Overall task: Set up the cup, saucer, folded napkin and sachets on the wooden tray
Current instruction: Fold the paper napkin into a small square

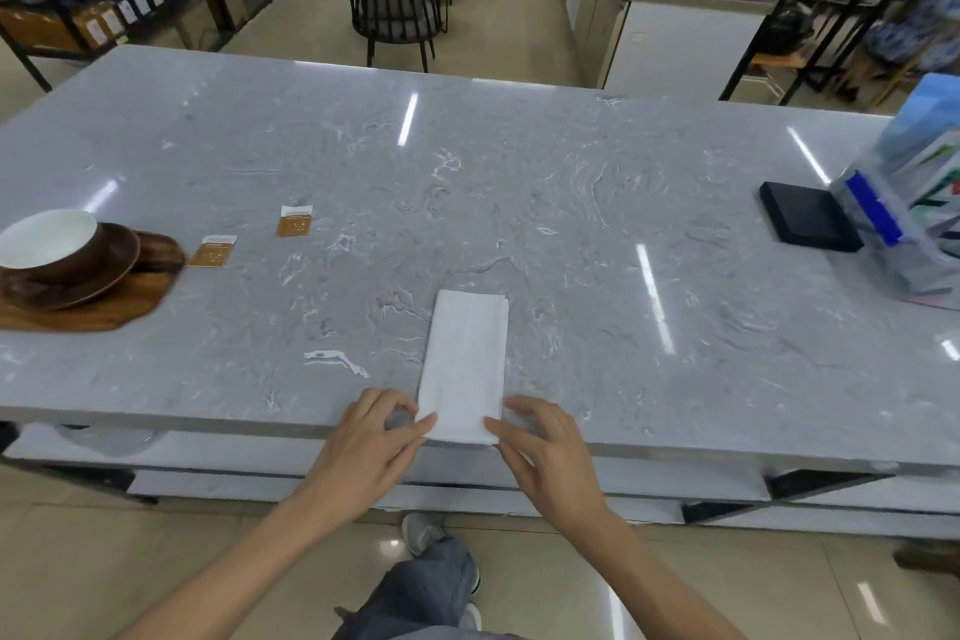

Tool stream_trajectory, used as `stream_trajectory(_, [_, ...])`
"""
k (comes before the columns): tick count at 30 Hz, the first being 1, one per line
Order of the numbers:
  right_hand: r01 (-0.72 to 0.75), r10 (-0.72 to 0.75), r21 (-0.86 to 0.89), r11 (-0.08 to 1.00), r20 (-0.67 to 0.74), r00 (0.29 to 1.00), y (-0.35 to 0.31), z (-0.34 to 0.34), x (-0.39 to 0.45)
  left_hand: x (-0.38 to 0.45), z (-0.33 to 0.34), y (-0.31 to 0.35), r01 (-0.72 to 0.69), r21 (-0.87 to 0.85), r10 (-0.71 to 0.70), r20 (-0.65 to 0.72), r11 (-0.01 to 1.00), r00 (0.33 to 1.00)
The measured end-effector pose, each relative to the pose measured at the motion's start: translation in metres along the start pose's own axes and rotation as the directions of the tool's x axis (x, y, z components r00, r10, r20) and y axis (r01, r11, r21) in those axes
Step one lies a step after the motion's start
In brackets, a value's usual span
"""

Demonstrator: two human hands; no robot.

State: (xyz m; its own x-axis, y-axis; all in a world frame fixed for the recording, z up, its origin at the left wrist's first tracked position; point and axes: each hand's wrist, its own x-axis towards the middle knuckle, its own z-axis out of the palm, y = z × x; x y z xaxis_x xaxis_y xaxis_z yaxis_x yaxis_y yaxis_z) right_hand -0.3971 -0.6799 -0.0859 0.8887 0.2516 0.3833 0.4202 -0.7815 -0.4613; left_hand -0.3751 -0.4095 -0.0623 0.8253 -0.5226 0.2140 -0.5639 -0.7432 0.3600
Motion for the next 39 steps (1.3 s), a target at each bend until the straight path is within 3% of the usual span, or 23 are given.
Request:
stream_trajectory(7, [-0.002,0.005,0.2,0.98,-0.012,1.0,-0.016,-0.011,-0.011,-0.004,-0.005,0.005,0.103,-0.204,-0.096,0.043,0.973,0.994])
stream_trajectory(15, [-0.11,0.126,0.332,0.937,-0.027,0.992,-0.024,-0.04,-0.007,0.012,-0.015,0.015,0.193,-0.519,-0.225,0.002,0.833,0.974])
stream_trajectory(21, [-0.329,0.377,0.537,0.777,0.021,0.926,-0.021,-0.054,0.041,0.043,-0.026,0.019,0.324,-0.707,-0.426,0.036,0.629,0.904])
stream_trajectory(26, [-0.452,0.531,0.611,0.65,0.059,0.845,-0.006,-0.034,0.081,0.08,-0.016,0.006,0.442,-0.743,-0.543,0.126,0.503,0.83])
stream_trajectory(33, [-0.608,0.635,0.471,0.639,0.122,0.763,0.014,0.002,0.093,0.097,0.012,-0.009,0.57,-0.645,-0.656,0.14,0.508,0.742])
stream_trajectory(39, [-0.618,0.645,0.351,0.703,0.052,0.763,0.009,0.003,0.089,0.101,0.017,-0.005,0.511,-0.523,-0.604,-0.009,0.682,0.797])
